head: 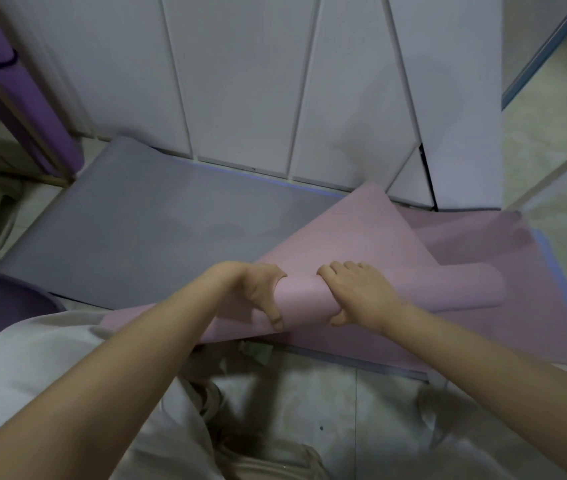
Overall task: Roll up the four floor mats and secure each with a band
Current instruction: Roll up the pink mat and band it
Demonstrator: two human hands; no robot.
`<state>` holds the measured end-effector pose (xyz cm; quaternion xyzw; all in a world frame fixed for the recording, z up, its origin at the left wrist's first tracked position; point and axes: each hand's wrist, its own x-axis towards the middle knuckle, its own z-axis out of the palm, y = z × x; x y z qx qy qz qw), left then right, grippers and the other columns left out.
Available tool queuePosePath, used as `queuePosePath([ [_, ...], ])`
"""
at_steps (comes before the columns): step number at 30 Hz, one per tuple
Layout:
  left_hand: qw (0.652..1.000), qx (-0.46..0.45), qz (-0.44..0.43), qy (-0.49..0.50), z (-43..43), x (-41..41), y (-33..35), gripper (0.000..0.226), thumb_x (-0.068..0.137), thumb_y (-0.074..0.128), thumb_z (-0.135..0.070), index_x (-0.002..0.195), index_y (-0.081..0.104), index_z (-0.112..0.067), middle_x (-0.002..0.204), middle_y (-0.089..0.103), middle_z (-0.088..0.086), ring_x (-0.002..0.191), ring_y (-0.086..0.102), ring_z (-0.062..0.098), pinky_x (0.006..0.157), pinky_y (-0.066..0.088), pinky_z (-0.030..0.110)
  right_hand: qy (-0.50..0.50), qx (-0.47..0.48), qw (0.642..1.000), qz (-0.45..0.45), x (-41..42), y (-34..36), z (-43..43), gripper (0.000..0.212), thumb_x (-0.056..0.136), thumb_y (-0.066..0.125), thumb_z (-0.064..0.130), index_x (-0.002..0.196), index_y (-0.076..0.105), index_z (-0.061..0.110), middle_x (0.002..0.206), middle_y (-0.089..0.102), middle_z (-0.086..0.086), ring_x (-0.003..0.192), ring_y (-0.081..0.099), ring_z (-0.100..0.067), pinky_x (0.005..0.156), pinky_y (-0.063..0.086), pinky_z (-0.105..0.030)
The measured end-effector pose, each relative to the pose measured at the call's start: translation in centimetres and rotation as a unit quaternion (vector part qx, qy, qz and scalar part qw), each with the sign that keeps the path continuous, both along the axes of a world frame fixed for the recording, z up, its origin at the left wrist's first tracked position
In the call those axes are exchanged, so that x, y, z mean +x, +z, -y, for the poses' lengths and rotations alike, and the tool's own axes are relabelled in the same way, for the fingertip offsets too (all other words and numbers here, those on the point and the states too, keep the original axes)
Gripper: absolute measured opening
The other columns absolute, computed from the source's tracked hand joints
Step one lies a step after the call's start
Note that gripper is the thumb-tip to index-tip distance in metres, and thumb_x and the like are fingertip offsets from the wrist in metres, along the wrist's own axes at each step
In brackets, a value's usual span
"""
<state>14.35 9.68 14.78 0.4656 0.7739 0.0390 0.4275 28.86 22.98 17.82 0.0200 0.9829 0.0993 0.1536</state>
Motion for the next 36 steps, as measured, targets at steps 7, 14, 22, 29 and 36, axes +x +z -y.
queuePosePath([
  [7,0.996,0.058,-0.063,0.033,1.3,1.7,-0.8,0.071,0.068,0.081,-0.036,0.126,0.044,-0.018,0.123,0.054,0.006,0.112,0.052,0.026,0.09,0.044,0.033,-0.039,-0.062,0.997,0.028,-1.3,-0.8,-0.5,0.066,0.067,0.075,0.046,0.116,0.045,0.013,0.109,0.063,-0.008,0.096,0.061,-0.03,0.066,0.036,-0.031],
  [14,0.942,0.16,-0.289,0.055,2.5,5.4,-2.9,0.072,0.073,0.07,-0.045,0.131,0.037,-0.018,0.122,0.046,0.006,0.113,0.048,0.028,0.089,0.034,0.036,-0.067,-0.134,0.977,0.15,-3.5,0.1,-1.4,0.068,0.062,0.079,0.048,0.115,0.054,0.017,0.109,0.064,-0.003,0.096,0.06,-0.024,0.074,0.046,-0.028],
  [22,0.972,0.153,-0.167,0.06,1.4,3.9,-2.2,0.062,0.067,0.076,-0.046,0.113,0.048,-0.017,0.113,0.061,0.007,0.101,0.057,0.031,0.077,0.044,0.033,-0.097,-0.176,0.965,0.17,-2.8,0.6,-1.8,0.068,0.064,0.079,0.049,0.12,0.05,0.022,0.114,0.061,0.001,0.095,0.057,-0.02,0.075,0.041,-0.026],
  [29,0.999,0.034,-0.03,-0.004,-0.9,1.5,-1.0,0.067,0.064,0.083,-0.038,0.12,0.052,-0.018,0.12,0.059,0.002,0.107,0.056,0.023,0.091,0.046,0.03,0.011,0.004,0.998,0.057,-0.5,0.0,-0.9,0.074,0.068,0.076,0.045,0.123,0.04,0.011,0.119,0.055,-0.007,0.107,0.056,-0.027,0.077,0.039,-0.034],
  [36,0.998,0.054,-0.03,0.029,-0.3,2.0,-1.6,0.069,0.068,0.079,-0.036,0.126,0.046,-0.02,0.124,0.056,0.003,0.111,0.054,0.023,0.092,0.045,0.031,-0.017,-0.035,0.999,0.03,-0.6,-1.0,-1.2,0.068,0.069,0.074,0.041,0.121,0.039,0.012,0.113,0.058,-0.008,0.099,0.059,-0.03,0.069,0.035,-0.033],
])
